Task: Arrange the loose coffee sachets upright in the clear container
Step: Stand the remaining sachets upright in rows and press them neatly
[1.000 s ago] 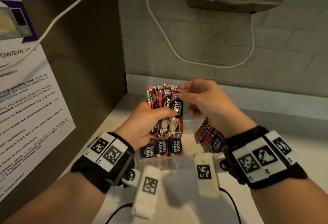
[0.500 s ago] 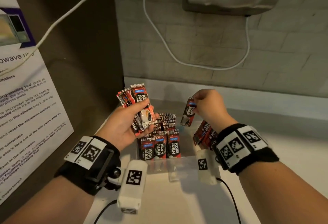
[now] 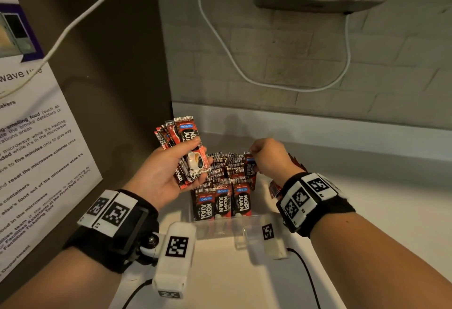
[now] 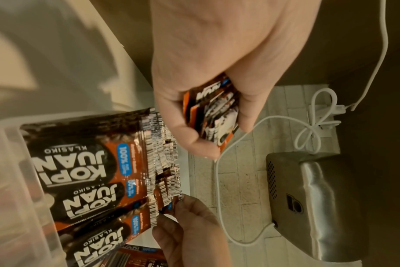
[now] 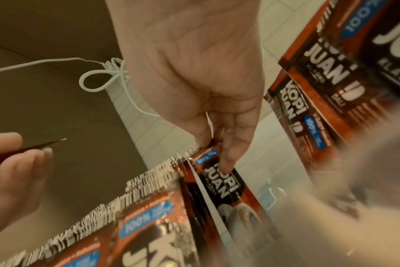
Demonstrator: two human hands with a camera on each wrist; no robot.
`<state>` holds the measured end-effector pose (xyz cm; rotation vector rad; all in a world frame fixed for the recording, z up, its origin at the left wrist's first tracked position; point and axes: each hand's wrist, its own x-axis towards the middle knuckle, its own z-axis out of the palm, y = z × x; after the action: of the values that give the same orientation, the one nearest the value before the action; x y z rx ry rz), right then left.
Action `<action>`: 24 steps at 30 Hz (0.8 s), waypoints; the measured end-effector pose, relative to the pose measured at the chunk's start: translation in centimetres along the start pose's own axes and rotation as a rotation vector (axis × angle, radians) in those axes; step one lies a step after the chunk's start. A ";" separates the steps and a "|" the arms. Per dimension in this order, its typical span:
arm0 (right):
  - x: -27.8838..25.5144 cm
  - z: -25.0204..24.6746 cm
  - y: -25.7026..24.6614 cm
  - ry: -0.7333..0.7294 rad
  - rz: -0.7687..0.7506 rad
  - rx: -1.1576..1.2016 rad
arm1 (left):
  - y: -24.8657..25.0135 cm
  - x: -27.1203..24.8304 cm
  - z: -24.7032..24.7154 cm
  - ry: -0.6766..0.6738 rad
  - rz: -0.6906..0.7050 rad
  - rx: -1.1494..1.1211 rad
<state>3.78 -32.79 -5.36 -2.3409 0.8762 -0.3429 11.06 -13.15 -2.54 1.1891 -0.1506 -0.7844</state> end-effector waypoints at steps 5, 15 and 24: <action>0.3 0.3 0.2 -0.035 -0.003 -0.005 | -0.1 0.1 0.4 -0.002 -0.005 0.005; 0.6 0.7 0.6 0.017 -0.036 0.086 | -0.5 0.1 0.6 -0.015 -0.006 0.005; 0.1 0.5 0.7 0.023 -0.018 0.167 | -0.5 0.2 0.7 -0.012 -0.011 -0.006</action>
<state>3.77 -33.03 -6.20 -2.1954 0.8061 -0.4344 10.58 -13.90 -2.74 1.1803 -0.1512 -0.8016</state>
